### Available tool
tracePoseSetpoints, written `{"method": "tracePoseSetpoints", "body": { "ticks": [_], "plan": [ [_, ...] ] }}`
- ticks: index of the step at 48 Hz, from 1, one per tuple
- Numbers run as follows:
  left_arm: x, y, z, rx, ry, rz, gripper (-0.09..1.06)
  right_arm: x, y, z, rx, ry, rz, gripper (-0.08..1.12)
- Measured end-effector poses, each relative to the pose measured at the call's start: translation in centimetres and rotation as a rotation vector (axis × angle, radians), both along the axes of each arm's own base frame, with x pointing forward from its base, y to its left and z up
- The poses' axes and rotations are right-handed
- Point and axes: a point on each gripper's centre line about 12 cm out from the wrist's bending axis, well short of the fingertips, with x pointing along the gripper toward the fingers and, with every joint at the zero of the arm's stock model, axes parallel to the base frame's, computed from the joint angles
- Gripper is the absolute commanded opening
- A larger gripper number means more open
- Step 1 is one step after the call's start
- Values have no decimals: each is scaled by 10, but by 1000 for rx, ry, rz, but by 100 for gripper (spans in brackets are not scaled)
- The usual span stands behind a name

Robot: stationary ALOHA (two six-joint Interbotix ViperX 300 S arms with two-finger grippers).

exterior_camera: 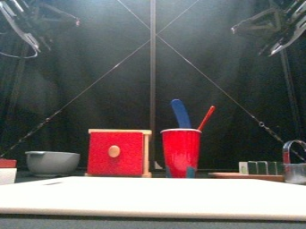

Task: Place sushi on board then cut the sushi with the knife then place the pieces on the plate
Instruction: Place the sushi on the board

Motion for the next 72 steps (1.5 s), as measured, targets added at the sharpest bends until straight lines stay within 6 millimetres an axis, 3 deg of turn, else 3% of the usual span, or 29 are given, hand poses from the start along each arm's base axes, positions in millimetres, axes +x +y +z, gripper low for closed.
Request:
{"method": "tracePoseSetpoints", "body": {
  "ticks": [7, 15, 27, 33, 43, 50, 72],
  "plan": [
    [1, 3, -5, -3, 17, 16, 0, 0, -10, -13, 6, 69, -50, -6],
    [1, 4, -8, -5, 26, 22, 1, -3, -37, -46, 54, 336, -188, -6],
    [-1, 6, -18, -29, 49, 34, 1, -46, -75, -96, 178, 846, -425, -3],
    [-1, 9, -19, -44, 51, 49, 1, -57, -85, -102, 215, 912, -490, 15],
    [-1, 11, -20, -53, 52, 59, 1, -52, -83, -107, 178, 946, -453, 73],
    [-2, 12, -20, -55, 52, 61, 1, -44, -87, -116, 160, 964, -452, 97],
    [-3, 14, -23, -90, 42, 79, 1, -25, -107, -141, -13, 1113, -418, 101]
  ]
}}
